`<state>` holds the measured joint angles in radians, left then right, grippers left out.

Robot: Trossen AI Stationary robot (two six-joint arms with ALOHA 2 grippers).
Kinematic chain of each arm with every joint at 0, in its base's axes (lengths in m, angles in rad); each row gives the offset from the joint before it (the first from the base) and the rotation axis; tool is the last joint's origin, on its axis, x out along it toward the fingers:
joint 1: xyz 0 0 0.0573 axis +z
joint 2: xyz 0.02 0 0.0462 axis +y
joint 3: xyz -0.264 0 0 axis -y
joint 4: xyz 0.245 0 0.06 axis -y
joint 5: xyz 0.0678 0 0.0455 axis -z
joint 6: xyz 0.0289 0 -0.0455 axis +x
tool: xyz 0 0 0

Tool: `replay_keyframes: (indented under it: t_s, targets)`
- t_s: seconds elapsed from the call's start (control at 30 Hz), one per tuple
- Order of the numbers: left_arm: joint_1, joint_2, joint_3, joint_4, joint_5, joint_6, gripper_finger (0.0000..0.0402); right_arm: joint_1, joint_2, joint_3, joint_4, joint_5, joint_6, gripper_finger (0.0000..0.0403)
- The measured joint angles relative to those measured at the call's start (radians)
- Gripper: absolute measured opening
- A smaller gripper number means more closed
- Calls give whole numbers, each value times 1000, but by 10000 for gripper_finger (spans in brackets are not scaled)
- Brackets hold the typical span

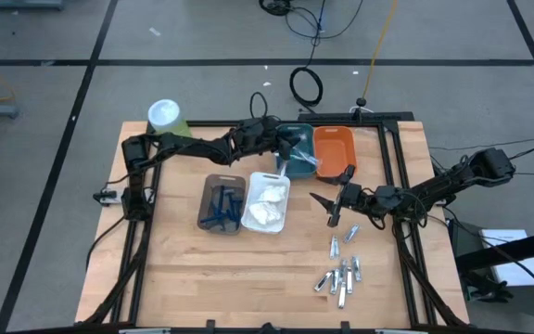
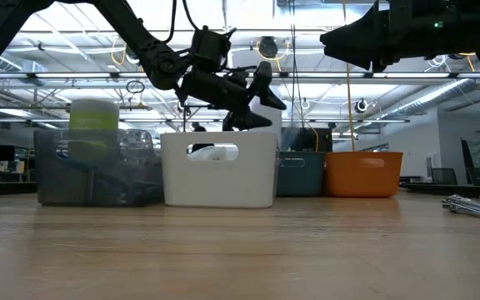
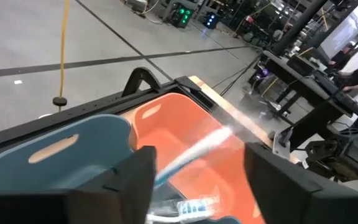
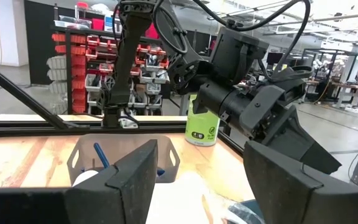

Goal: Pick & Place Travel size toiletries
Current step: Put the blue toothbrush into the green bin, then put the silver nail cutter into the orange bin

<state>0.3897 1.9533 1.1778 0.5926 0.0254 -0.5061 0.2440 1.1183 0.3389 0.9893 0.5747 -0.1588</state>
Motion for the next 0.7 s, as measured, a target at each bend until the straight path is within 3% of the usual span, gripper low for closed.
replay_keyframes:
  t_s: [0.13,0.33,0.57,0.7]
  targets:
    - [-1,0,0,4,0,10,289,0,0,0,-1,0,0,228]
    - [-2,0,0,14,11,22,330,-1,0,0,-19,0,-2,227]
    - [3,-57,-1,112,225,-40,341,-1,0,0,-63,1,-34,227]
    - [-4,-180,0,-72,264,41,336,7,-13,9,-185,12,-34,221]
